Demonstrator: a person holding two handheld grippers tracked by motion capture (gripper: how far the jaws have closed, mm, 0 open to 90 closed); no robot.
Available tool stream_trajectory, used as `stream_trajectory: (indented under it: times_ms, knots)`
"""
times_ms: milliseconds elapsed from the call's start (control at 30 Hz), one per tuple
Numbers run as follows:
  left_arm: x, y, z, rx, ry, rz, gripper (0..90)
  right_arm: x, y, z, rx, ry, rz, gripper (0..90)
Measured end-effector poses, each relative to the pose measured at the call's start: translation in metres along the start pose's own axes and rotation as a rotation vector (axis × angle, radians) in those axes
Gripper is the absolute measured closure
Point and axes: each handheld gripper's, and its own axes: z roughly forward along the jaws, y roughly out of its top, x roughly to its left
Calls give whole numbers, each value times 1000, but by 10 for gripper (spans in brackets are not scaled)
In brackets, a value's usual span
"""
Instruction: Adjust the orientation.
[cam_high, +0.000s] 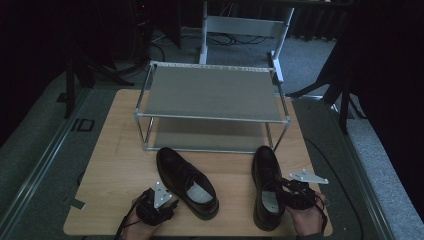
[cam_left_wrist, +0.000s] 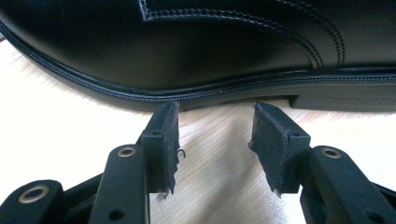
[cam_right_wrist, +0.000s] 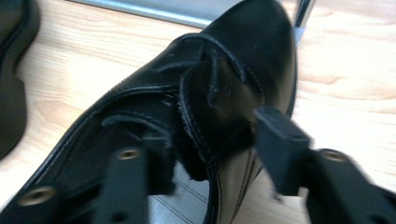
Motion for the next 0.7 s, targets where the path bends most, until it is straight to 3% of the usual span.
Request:
stream_trajectory:
  times_ms: [200,300,400,500,700]
  knots:
    - [-1,0,-1,-9,-4,3,523,2,3,-4,-58,-46,-40,767]
    - [0,1,-3,-15,-2,-1,523,-3,8,-6,-91,-35,-28,812]
    - [1,4,-8,-35,-16,-11,523,-5,16,-6,-116,-5,-49,818]
    - [-1,10,-18,-72,-27,-13,519,-2,23,-2,-118,20,-114,818]
    - [-1,25,-37,-144,-48,-22,509,15,34,6,-150,-23,-291,817]
